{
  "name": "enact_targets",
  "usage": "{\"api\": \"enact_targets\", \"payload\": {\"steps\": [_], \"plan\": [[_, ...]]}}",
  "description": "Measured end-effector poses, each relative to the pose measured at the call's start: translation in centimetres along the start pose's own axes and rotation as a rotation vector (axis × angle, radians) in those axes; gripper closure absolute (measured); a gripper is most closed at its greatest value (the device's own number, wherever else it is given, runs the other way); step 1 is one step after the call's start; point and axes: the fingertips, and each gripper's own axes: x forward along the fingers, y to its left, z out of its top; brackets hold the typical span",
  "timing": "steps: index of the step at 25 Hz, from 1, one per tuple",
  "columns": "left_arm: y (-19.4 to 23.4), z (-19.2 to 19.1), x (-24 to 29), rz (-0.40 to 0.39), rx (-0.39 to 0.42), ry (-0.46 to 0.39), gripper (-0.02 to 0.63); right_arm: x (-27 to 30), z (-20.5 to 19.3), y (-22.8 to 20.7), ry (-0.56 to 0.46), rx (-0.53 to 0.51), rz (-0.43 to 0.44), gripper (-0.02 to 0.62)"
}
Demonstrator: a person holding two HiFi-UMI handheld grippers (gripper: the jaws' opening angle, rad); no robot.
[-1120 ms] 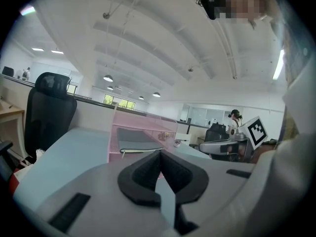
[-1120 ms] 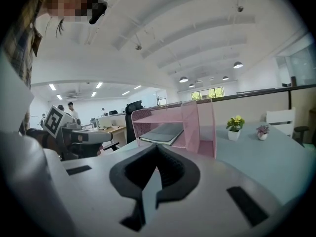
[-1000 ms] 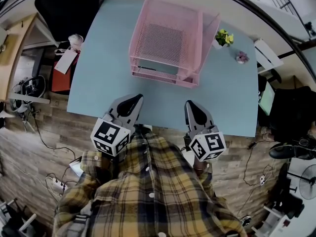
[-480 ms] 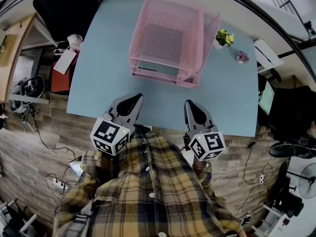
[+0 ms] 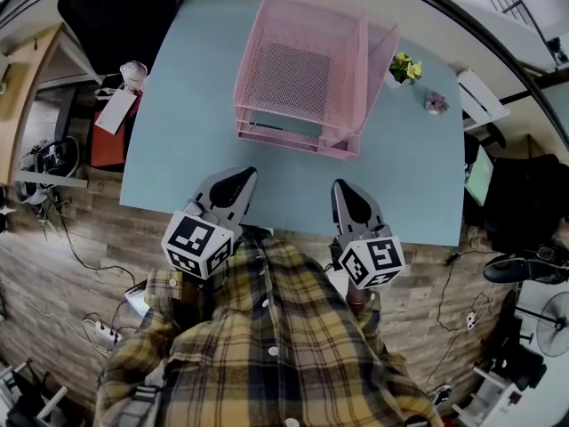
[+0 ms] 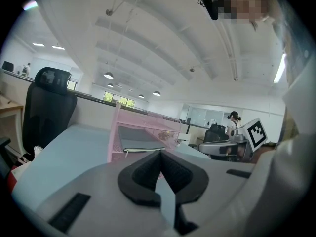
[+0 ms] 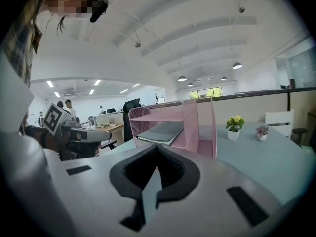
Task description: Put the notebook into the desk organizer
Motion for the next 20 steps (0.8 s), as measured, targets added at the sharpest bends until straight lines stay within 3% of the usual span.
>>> {"api": "enact_targets", "payload": {"steps": [20], "plan": [[0.26, -0.30, 0.54, -0.011, -0.007, 0.006, 0.615, -0.05, -0.24, -0.67, 0.007, -0.004, -0.027, 0.594]]}}
